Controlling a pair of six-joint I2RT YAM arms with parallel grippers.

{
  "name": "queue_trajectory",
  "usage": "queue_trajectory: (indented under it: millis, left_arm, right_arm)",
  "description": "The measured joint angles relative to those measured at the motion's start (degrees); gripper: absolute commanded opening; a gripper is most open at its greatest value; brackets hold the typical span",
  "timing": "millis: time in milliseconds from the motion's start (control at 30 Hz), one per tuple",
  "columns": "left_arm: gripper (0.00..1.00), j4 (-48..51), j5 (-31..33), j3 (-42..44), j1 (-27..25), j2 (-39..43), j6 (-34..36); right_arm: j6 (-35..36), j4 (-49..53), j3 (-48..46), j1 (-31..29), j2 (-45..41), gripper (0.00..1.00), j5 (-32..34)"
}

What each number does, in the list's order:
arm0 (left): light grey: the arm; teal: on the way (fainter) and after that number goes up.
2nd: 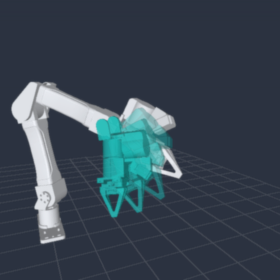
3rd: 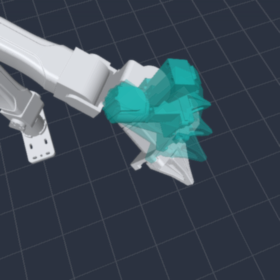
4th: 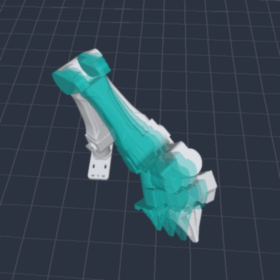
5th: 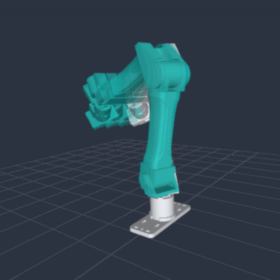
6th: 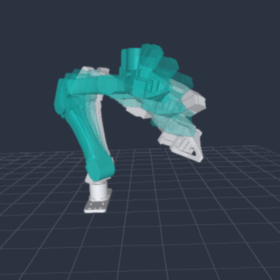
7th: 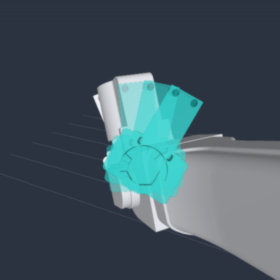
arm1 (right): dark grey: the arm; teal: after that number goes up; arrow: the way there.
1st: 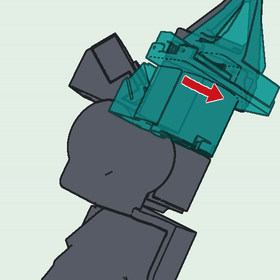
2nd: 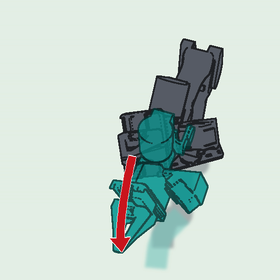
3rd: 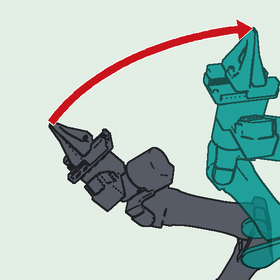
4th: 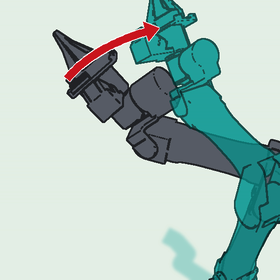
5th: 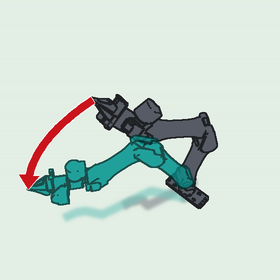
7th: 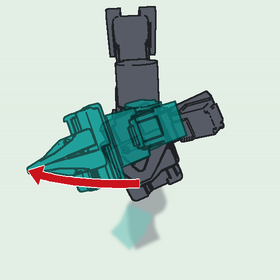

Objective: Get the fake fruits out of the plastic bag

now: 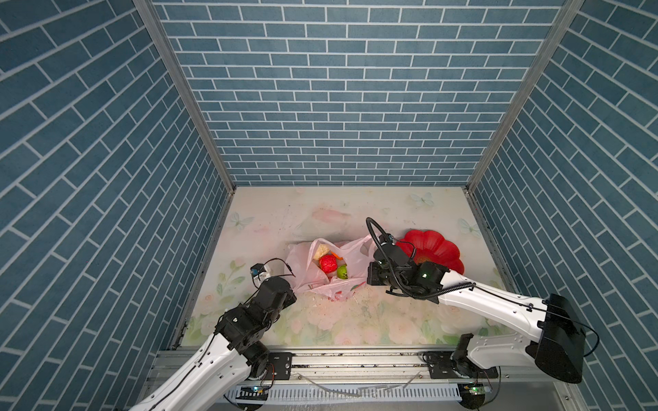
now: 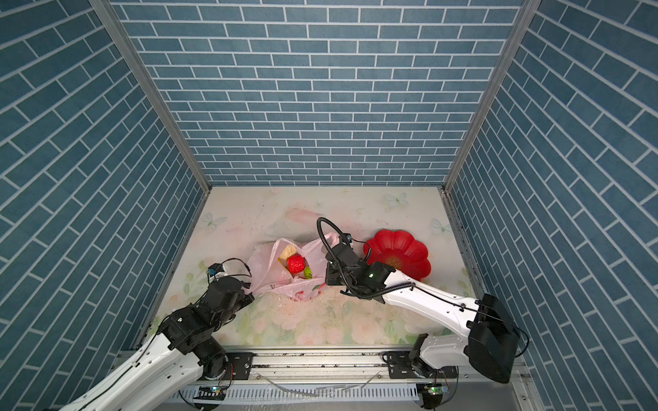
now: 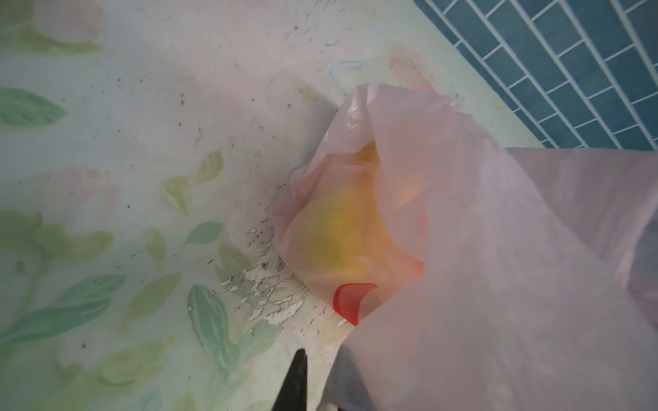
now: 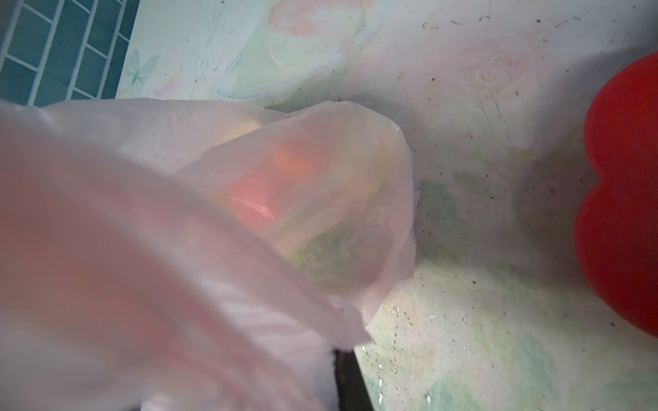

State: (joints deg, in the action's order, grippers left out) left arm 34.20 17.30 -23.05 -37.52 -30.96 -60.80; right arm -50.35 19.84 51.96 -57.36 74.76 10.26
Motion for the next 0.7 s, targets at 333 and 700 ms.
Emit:
queue_trajectory:
  millis: [333, 700]
  left_arm:
    - [0.23, -2.95, -0.04, 1.86, 0.0, -1.99, -3.13]
    - [0.21, -5.07, -1.31, 6.56, 0.0, -2.75, -5.75]
  right_arm:
    - [-3.89, -2.21, -4.98, 1.22, 2.69, 0.02, 1.86]
    - [-4.48, -5.73, -5.16, 4.39, 8.63, 0.03, 0.48]
